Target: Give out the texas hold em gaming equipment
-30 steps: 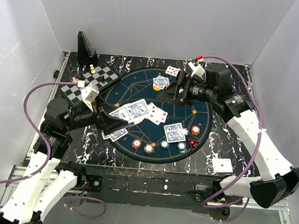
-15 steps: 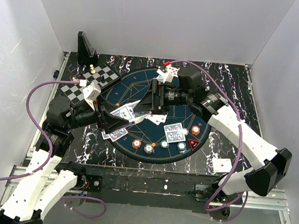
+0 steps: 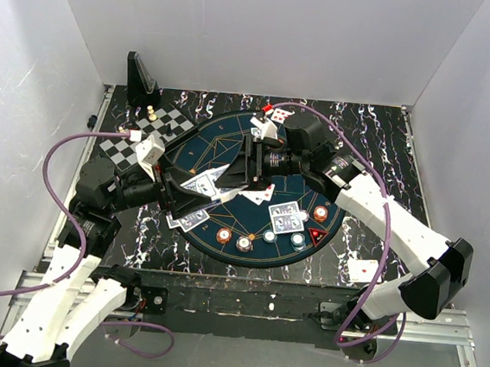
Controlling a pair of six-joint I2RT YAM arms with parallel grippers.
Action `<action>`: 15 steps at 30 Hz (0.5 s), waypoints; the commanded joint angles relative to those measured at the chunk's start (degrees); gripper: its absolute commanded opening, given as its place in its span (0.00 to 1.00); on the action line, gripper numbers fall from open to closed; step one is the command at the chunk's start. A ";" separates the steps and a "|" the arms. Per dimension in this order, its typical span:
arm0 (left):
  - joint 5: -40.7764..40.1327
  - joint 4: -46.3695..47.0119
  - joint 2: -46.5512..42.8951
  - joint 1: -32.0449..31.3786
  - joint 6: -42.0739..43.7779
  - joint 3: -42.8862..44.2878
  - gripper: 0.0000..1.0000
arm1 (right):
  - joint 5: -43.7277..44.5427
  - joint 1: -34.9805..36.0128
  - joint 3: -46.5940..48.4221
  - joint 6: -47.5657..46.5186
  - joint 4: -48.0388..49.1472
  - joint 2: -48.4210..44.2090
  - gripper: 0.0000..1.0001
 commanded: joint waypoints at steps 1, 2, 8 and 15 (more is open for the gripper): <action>0.51 2.25 -0.69 0.34 -0.62 0.03 0.00 | -0.48 -0.12 -0.74 0.21 2.36 -0.48 0.65; 0.42 2.16 -0.95 0.34 -0.62 0.11 0.00 | -0.48 -0.11 -0.74 0.30 2.45 -0.39 0.64; 0.33 2.07 -1.39 0.34 -0.71 0.11 0.00 | -0.22 -0.73 -0.74 0.56 2.10 -0.83 0.56; 0.33 2.69 -1.66 0.34 -1.67 0.20 0.00 | 0.31 -2.93 -2.41 0.74 1.13 -2.94 0.52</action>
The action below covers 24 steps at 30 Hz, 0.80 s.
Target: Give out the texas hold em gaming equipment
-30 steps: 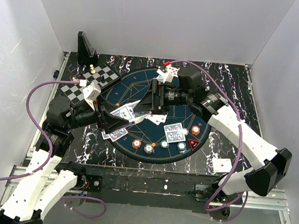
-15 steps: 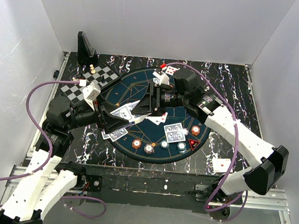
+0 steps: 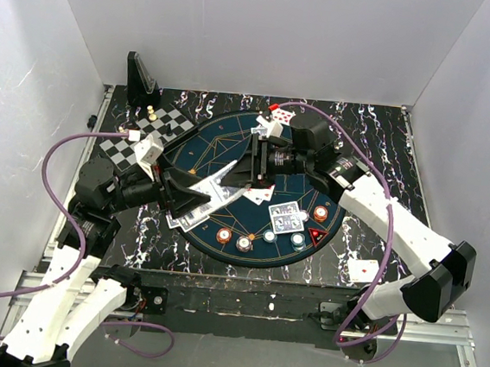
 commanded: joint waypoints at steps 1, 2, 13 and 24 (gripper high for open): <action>0.49 3.41 -1.42 0.27 -1.30 0.29 0.00 | 0.94 -1.66 -1.26 -0.64 -0.92 -2.43 0.52; 0.49 3.67 -1.59 0.27 -1.56 0.29 0.00 | 1.03 -1.83 -1.43 -0.73 -1.19 -2.87 0.52; 0.40 4.20 -1.33 0.27 -2.00 0.20 0.00 | 0.68 -2.45 -2.66 -0.46 -1.63 -4.11 0.47; 0.49 2.27 -1.07 0.36 -0.42 0.90 0.00 | 1.82 -4.21 -4.94 -1.08 -2.60 -5.69 0.49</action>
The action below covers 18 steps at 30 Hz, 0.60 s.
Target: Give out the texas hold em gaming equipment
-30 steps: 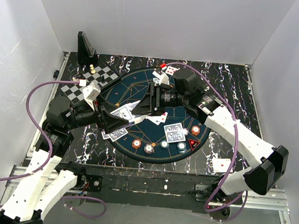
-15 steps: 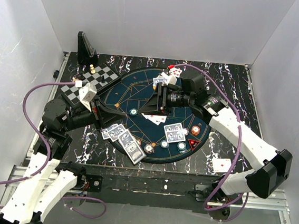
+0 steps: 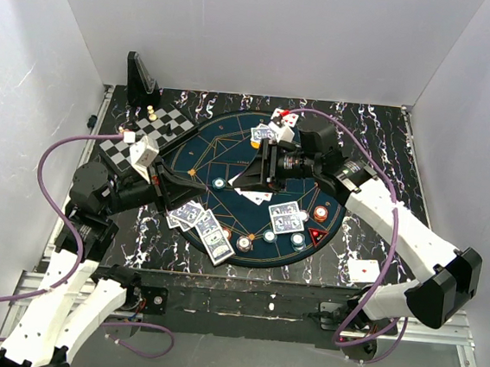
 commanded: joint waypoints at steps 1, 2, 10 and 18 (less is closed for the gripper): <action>0.07 -1.47 0.29 0.23 1.19 0.99 0.00 | 0.53 -1.45 -0.97 -0.66 0.12 -2.87 0.50; 0.07 -1.82 0.20 0.23 1.46 0.99 0.00 | 0.53 -1.81 -1.32 -0.75 -0.06 -2.87 0.51; 0.07 -3.14 0.90 0.23 2.95 1.60 0.00 | 0.88 -3.04 -1.76 -1.36 -1.11 -3.40 0.66; -0.72 -4.98 1.43 0.23 4.18 2.22 0.00 | 1.32 -3.04 -2.02 -2.42 -2.26 -3.40 0.75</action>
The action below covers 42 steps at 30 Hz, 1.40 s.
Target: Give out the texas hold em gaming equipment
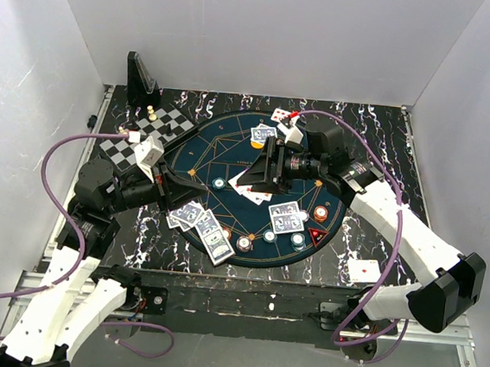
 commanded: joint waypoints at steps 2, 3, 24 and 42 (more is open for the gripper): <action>-0.92 -2.91 0.43 0.23 2.61 2.44 0.00 | 0.45 -0.13 -0.78 -1.83 -0.01 -1.74 0.77; -1.53 -3.44 0.34 0.23 2.88 2.70 0.08 | 0.54 -0.05 -1.13 -1.92 -0.09 -1.82 0.79; -6.80 -12.05 -0.36 0.32 9.91 4.29 0.98 | 5.72 3.20 -1.75 -5.96 -4.04 4.41 0.65; -10.32 -18.91 2.71 7.25 12.11 10.79 0.98 | 13.19 9.54 23.63 -20.37 -10.55 42.63 0.88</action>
